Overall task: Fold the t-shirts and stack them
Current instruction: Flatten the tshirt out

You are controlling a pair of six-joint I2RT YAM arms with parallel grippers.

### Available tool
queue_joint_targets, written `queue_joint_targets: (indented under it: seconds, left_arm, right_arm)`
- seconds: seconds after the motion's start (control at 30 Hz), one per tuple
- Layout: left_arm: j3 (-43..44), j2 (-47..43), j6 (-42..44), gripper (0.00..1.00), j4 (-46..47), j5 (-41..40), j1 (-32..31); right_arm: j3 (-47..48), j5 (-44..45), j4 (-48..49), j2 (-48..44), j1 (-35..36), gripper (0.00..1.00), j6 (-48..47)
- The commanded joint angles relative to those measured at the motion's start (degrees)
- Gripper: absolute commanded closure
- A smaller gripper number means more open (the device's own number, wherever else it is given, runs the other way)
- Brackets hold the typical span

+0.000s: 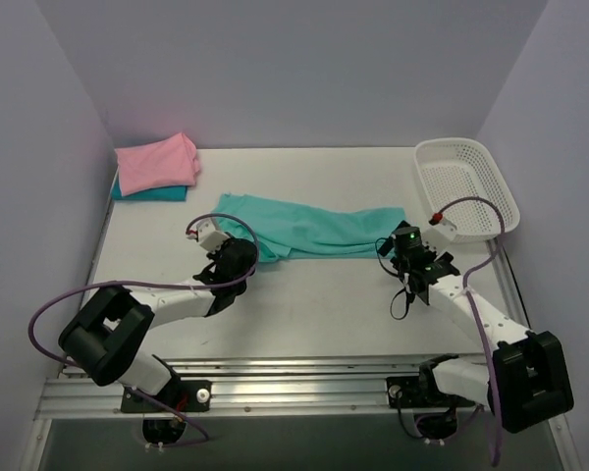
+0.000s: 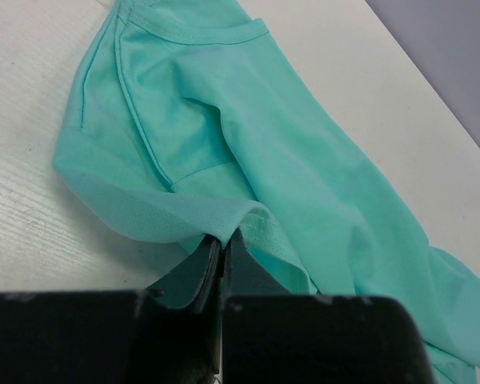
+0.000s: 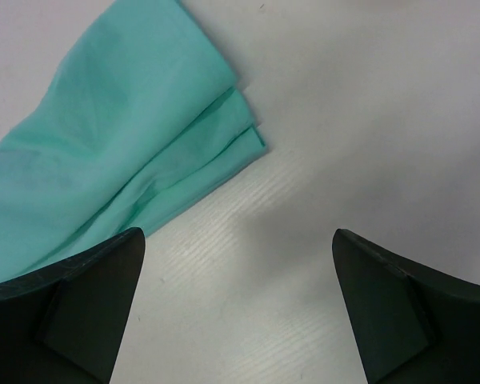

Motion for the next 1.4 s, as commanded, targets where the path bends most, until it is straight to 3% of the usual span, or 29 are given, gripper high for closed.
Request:
queue_joint_targets:
  seconds: [0.0, 0.13, 0.3, 0.5, 0.7, 0.8, 0.83, 1.0, 1.37]
  left_arm:
    - [1.23, 0.62, 1.03, 0.98, 2.38, 1.51, 0.61]
    - [1.32, 0.70, 1.21, 0.98, 2.74, 2.30, 0.88]
    - [1.14, 0.36, 1.56, 0.98, 2.74, 2.39, 1.31]
    - [1.05, 0.88, 1.65, 0.98, 3.26, 3.01, 1.84]
    - [1.23, 1.67, 1.56, 0.98, 3.53, 3.71, 2.19]
    - [1.23, 1.85, 1.65, 0.98, 3.53, 3.71, 2.28]
    - [1.23, 1.93, 1.56, 0.98, 3.61, 3.71, 2.28]
    - [1.32, 2.20, 1.65, 0.98, 3.61, 3.89, 2.46]
    - [1.49, 2.64, 1.65, 0.98, 3.70, 4.24, 2.46]
  right_arm:
    - [-3.43, -8.04, 7.25, -0.41, -7.85, 0.00, 0.72]
    - [-5.47, -18.93, 14.19, 4.93, -13.85, 0.00, 1.24]
    - [-5.82, -22.74, 18.25, 10.31, -14.30, 0.02, 3.27]
    - [-5.74, -23.97, 20.71, 14.88, -14.39, 0.10, 4.24]
    - [-6.26, -22.83, 20.63, 15.15, -15.61, 0.23, 3.80]
    - [-6.17, -23.00, 20.45, 15.24, -16.40, 0.39, 3.18]
    - [-6.17, -23.26, 20.02, 15.33, -16.49, 0.50, 2.83]
    - [-6.26, -23.09, 20.01, 16.03, -17.81, 0.63, 2.13]
    - [-5.39, -24.93, 22.21, 19.99, -19.48, 0.64, 1.25]
